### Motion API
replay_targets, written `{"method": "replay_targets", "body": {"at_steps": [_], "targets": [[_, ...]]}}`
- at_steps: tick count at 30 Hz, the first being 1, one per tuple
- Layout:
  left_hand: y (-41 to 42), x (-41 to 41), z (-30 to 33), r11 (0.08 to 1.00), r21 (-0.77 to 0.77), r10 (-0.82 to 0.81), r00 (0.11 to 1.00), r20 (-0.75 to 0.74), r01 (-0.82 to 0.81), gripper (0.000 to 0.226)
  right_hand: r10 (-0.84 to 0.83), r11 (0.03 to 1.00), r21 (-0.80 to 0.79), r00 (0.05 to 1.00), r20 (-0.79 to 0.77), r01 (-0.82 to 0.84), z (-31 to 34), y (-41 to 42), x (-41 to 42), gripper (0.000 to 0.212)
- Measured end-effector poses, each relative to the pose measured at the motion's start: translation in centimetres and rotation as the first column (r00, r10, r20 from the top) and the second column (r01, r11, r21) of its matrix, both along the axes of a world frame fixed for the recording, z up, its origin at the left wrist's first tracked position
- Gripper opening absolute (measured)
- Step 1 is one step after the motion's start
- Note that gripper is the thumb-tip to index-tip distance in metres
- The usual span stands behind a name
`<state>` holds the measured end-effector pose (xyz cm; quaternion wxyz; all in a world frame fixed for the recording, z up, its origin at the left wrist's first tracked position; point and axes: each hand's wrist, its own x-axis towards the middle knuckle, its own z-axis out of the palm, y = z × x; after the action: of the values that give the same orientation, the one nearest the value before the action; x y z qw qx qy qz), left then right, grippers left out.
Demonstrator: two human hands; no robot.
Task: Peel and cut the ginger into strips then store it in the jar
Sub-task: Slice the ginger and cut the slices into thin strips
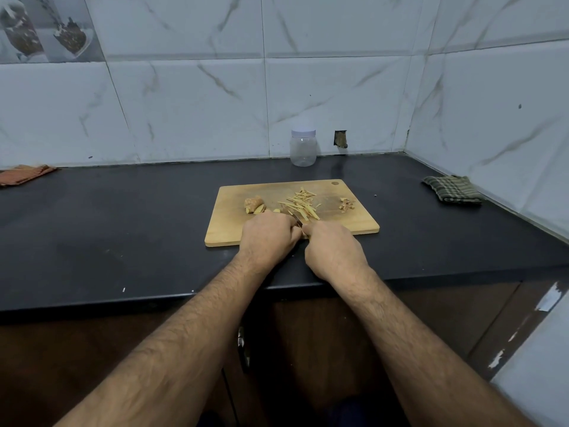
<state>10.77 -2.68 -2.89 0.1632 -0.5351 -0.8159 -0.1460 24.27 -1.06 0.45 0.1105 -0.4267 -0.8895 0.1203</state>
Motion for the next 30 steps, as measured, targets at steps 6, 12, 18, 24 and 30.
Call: {"method": "replay_targets", "body": {"at_steps": [6, 12, 18, 24, 30], "targets": [[0.3, 0.2, 0.6, 0.998, -0.058, -0.023, 0.994, -0.106, 0.017, 0.037, 0.002, 1.000, 0.030, 0.999, 0.044, -0.003, 0.1, -0.1, 0.0, 0.036], [0.5, 0.1, 0.9, 0.994, -0.100, -0.052, 0.994, -0.094, 0.043, 0.037, 0.004, 0.999, 0.045, 0.997, 0.071, -0.008, 0.0, 0.1, 0.1, 0.025], [0.7, -1.2, 0.9, 0.999, -0.040, 0.009, 0.975, 0.220, 0.000, 0.022, -0.010, 0.999, 0.037, 0.999, 0.050, 0.008, 0.1, 0.0, 0.3, 0.035], [3.0, -3.0, 1.4, 0.991, -0.064, 0.130, 0.789, 0.601, -0.114, 0.021, 0.005, 0.999, 0.054, 0.999, 0.052, -0.008, 0.2, 0.1, 0.3, 0.040], [4.1, -2.8, 2.4, 0.962, -0.172, 0.272, 0.665, 0.696, -0.213, 0.045, 0.021, 0.999, 0.041, 0.998, 0.052, -0.023, 0.3, 0.3, 0.5, 0.039]]}}
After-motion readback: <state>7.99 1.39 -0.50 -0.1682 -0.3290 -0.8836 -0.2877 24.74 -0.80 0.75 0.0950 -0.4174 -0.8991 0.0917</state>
